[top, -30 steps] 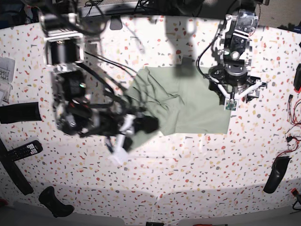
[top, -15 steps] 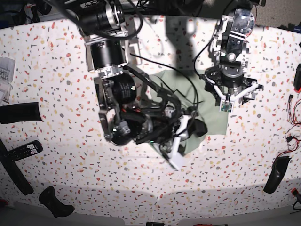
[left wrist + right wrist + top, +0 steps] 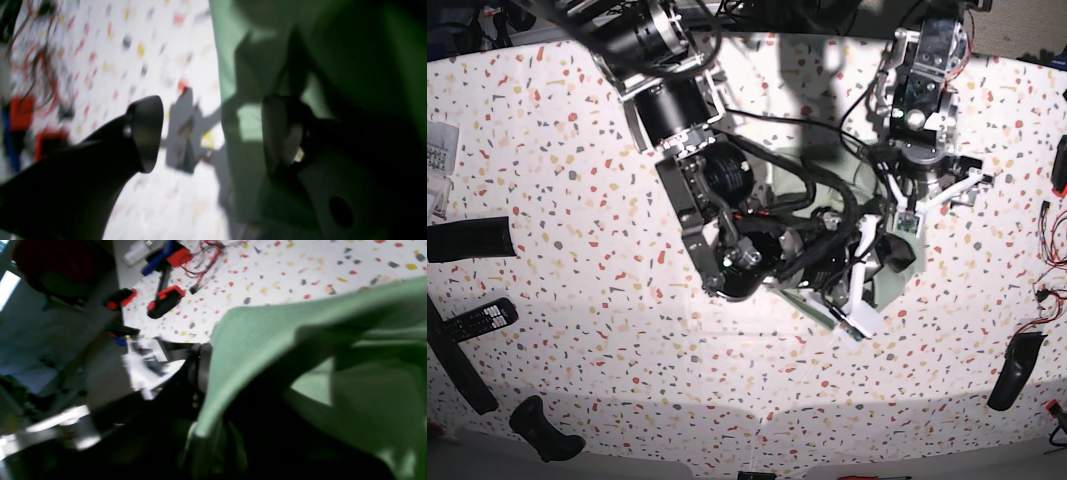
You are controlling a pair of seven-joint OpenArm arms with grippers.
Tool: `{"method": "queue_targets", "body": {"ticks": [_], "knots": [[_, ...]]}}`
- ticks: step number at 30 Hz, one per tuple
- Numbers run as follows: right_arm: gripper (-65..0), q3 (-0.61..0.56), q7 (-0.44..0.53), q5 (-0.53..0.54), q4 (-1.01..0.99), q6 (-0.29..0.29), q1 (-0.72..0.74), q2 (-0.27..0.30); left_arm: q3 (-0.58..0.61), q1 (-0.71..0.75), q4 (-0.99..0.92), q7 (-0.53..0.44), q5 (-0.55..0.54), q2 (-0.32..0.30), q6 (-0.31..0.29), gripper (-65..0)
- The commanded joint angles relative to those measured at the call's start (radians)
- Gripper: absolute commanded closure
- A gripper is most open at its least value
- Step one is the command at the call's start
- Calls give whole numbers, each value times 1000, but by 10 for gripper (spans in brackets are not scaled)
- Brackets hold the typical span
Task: Fold the T-shirt properly
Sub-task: 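Carry the shirt end over toward the left gripper with the right gripper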
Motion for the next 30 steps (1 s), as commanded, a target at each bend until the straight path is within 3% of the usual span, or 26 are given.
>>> {"method": "queue_targets", "body": {"ticks": [1, 4, 10, 13, 18, 22, 26, 30], "knots": [[0, 1, 29, 16, 19, 10, 27, -11, -2, -2, 48, 24, 56, -3, 23, -428], [0, 1, 31, 14, 19, 10, 27, -11, -2, -2, 157, 45, 145, -4, 59, -428], [0, 1, 42, 15, 19, 10, 27, -11, -2, 3, 215, 45, 80, -4, 67, -428], [0, 1, 53, 15, 19, 10, 27, -11, -4, 13, 216, 45, 169, -10, 68, -427], [0, 1, 38, 15, 19, 10, 27, -11, -35, 15, 216, 68, 253, -127, 70, -427], [0, -3, 20, 27, 19, 10, 27, -11, -171, 27, 216, 97, 247, -203, 148, -427], [0, -45, -34, 89, 19, 10, 27, -11, -311, 27, 216, 161, 240, -249, 169, -427], [0, -108, -30, 113, 19, 10, 27, -11, -381, 27, 216, 162, 190, -269, 169, -427]]}}
